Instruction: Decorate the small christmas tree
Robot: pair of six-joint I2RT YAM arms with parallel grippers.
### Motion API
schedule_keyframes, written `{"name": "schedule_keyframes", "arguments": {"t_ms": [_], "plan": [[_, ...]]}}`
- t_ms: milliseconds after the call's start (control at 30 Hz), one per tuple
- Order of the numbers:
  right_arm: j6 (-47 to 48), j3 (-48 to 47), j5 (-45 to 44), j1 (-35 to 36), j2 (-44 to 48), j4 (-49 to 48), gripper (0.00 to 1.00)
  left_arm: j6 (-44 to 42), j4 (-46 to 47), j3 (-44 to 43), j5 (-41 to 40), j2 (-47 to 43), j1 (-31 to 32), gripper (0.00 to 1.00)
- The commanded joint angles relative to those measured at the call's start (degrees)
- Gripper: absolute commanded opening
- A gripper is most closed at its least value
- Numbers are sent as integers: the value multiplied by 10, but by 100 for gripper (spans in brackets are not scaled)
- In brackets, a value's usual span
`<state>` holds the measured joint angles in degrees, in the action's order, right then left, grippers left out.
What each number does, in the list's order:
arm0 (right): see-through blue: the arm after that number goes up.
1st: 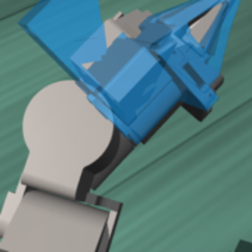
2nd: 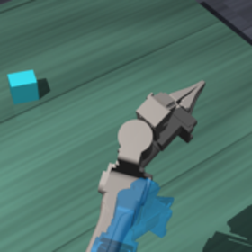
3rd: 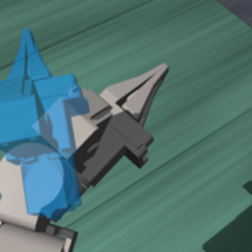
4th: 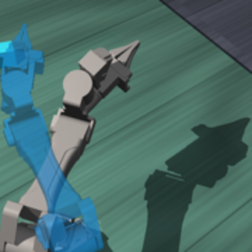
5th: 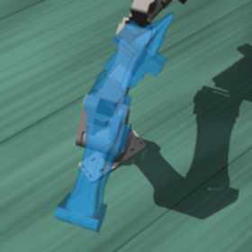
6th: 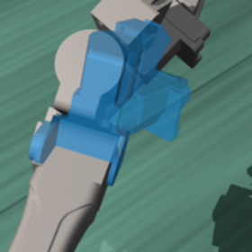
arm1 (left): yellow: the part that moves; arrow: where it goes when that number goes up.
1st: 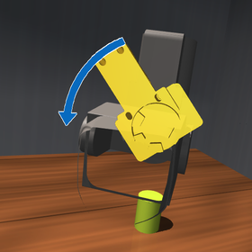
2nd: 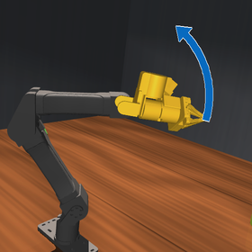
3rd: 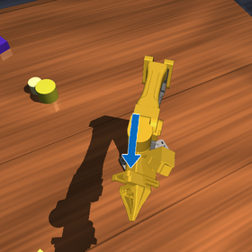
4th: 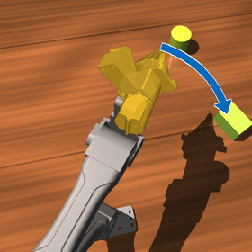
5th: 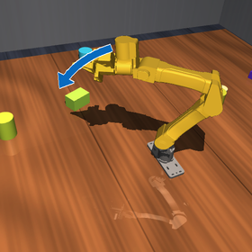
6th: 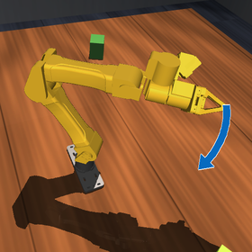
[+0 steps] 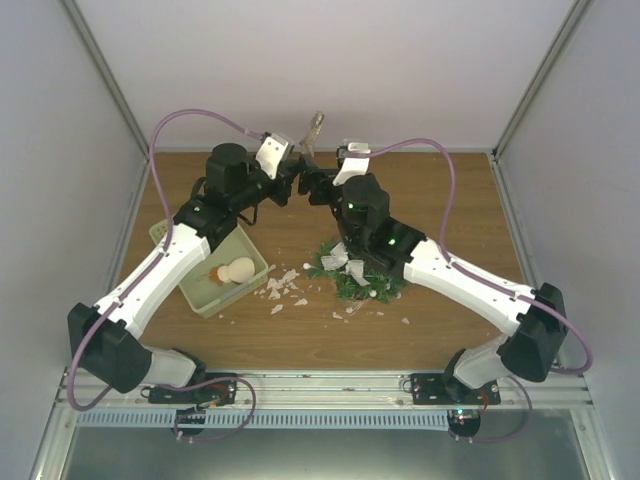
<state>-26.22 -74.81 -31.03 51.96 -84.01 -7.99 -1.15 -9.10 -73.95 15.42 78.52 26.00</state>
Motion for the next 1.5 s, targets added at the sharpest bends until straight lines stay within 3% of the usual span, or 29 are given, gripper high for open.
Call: {"name": "schedule_keyframes", "arguments": {"t_ms": [0, 400, 733, 1000, 1167, 1367, 1467], "plan": [[4, -2, -8, -10, 13, -9, 86, -14, 4, -4, 58, -23, -1, 0], [10, -10, -8, -23, 0, -9, 83, -15, -11, -14, 86, -30, -1, 0], [10, -26, -3, -31, -21, 11, 57, -14, -12, -25, 88, -25, 5, 0], [18, -27, -3, -32, -20, 10, 40, -19, -13, -26, 94, -23, 7, 11], [27, -26, 1, -33, -19, 5, 14, -23, -13, -26, 100, -22, 7, 7], [39, -22, 1, -34, -15, 0, 4, -24, -13, -25, 103, -21, 7, 5], [49, -22, 6, -34, -9, 1, 4, -39, -20, -33, 96, -21, 7, 12]]}}
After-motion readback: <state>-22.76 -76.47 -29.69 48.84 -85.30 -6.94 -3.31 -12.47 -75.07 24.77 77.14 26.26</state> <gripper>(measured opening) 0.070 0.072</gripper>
